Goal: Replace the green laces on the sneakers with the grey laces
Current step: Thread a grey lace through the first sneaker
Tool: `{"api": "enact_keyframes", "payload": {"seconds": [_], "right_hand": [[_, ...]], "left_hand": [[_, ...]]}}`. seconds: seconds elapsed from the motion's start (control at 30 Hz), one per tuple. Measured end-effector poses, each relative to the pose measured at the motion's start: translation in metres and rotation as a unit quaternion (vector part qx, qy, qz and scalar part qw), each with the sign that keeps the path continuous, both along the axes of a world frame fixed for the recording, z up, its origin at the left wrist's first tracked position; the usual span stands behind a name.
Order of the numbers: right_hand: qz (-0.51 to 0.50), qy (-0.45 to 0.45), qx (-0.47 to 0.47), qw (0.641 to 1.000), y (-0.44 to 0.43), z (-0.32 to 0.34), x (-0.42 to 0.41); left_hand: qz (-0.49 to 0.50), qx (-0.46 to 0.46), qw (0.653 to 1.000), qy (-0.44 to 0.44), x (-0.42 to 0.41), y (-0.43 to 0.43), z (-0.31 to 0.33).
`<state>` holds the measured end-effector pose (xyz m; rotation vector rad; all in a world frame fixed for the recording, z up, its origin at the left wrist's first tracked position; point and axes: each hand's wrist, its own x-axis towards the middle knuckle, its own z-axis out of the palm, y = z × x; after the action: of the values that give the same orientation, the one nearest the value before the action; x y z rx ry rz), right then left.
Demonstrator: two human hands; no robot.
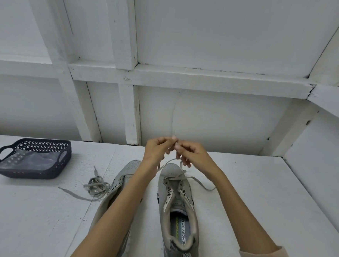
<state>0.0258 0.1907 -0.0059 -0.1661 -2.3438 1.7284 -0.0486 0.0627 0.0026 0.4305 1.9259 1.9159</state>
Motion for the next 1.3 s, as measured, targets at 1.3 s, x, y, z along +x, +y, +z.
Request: {"api": "enact_keyframes", "payload": {"seconds": [1.3], "right_hand": [[-0.088, -0.053, -0.167, 0.981, 0.010, -0.048, 0.038]], "left_hand": [[-0.088, -0.256, 0.934, 0.232, -0.002, -0.038, -0.058]]}}
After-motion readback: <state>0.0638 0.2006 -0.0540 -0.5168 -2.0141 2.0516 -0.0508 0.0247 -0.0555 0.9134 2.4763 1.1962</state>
